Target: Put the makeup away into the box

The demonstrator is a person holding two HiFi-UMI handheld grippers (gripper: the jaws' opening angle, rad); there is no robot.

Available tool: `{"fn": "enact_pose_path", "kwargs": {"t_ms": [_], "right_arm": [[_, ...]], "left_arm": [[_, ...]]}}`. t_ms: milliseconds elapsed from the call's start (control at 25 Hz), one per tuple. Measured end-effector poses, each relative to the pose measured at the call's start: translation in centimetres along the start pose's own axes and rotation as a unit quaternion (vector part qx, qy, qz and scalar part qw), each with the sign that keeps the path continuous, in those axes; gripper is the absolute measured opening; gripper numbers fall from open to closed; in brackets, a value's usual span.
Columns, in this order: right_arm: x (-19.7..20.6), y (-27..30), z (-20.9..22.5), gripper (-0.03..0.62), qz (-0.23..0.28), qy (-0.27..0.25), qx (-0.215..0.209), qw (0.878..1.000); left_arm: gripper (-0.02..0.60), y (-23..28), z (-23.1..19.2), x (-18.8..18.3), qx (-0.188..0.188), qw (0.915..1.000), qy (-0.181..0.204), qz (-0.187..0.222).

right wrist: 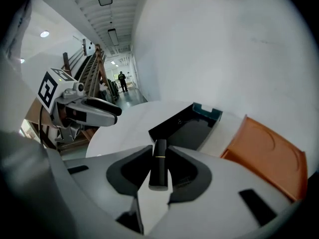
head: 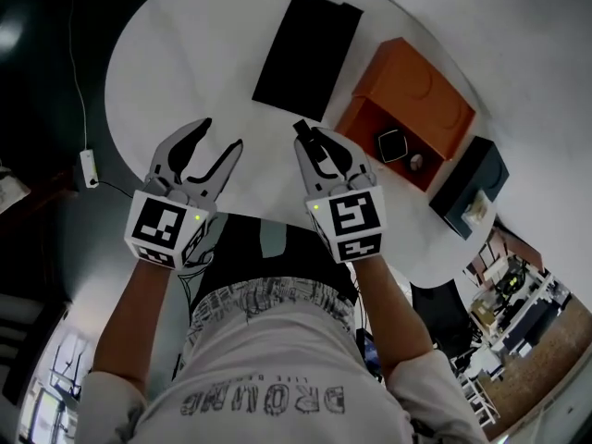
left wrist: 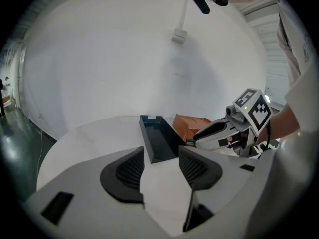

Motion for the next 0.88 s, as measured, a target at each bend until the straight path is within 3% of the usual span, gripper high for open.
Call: {"fn": "enact_pose_path", "kwargs": {"t_ms": [320, 880], "right_arm": [[1.8, -2.9, 5.0, 0.106, 0.002, 0.020, 0.040, 0.999], [5.1, -3.1, 9.4, 0.106, -0.026, 0.056, 0.056, 0.997]], "left_arm": [[0.242, 3.5, 3.0, -1.9, 0.024, 0.9995, 0.018, -0.005], [0.241, 8.2, 6.1, -3.2, 0.049, 0.9977, 0.035, -0.030]]}}
Point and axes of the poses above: the fingertips, and each gripper's own axes: y forward along the fingers, z to its right, x out of its underside, the point moved 10 cm from there along -y, backward along the fingers, and after that the axes turned 5 degrees about -y, right-handed, at the moved point
